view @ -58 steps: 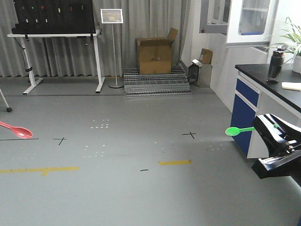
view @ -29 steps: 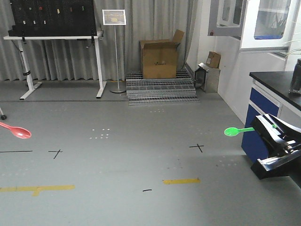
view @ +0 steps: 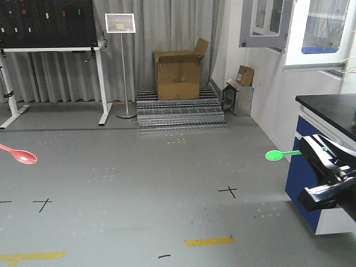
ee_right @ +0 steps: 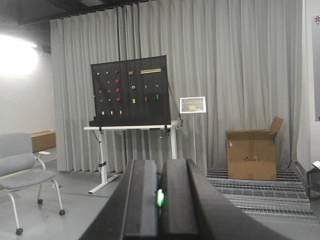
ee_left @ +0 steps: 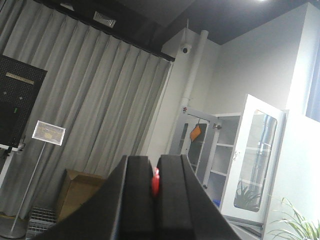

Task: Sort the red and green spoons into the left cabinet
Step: 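Drive the base forward toward the cardboard box area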

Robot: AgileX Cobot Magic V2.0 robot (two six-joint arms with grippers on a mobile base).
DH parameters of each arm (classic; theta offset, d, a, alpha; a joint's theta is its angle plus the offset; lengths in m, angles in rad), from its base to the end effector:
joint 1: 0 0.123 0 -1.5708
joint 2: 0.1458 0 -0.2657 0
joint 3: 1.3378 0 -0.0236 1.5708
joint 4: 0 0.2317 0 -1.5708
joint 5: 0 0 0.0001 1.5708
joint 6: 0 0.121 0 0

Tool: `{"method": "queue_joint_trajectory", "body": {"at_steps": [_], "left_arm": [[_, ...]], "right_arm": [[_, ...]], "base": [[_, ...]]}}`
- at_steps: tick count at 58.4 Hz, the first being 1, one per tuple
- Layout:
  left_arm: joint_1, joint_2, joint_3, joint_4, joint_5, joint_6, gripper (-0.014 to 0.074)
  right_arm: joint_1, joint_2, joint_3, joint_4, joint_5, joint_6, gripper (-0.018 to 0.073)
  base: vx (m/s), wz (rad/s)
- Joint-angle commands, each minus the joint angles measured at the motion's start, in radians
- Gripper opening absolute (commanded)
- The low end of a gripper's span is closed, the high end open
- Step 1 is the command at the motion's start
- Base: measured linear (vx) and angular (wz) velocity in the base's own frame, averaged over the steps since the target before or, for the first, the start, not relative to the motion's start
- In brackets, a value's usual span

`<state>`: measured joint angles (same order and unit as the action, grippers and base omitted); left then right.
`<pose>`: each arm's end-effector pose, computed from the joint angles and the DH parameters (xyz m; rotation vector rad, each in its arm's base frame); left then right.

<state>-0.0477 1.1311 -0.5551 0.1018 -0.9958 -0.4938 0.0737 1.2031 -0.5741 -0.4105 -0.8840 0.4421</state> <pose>0.2435 -0.0219 0.3475 -0.1325 1.0719 -0.4839 0.2588 0.0565 0.3168 -0.2087 1.2805 0.4105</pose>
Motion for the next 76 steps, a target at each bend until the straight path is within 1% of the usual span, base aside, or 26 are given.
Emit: {"method": "queue_joint_trajectory", "body": {"at_steps": [1,76], "left_arm": [[-0.002,-0.02,-0.025,-0.009,-0.065,-0.001,0.0056],[-0.002,-0.02,-0.025,-0.009,-0.061,-0.001,0.0056]], "right_arm": [[-0.003,-0.023,-0.025,0.017,-0.067,0.003,0.0081],[-0.003,-0.023,-0.025,0.017,-0.07,0.003,0.0081]], "base": [[0.39,-0.06],[0.38,-0.03]]}}
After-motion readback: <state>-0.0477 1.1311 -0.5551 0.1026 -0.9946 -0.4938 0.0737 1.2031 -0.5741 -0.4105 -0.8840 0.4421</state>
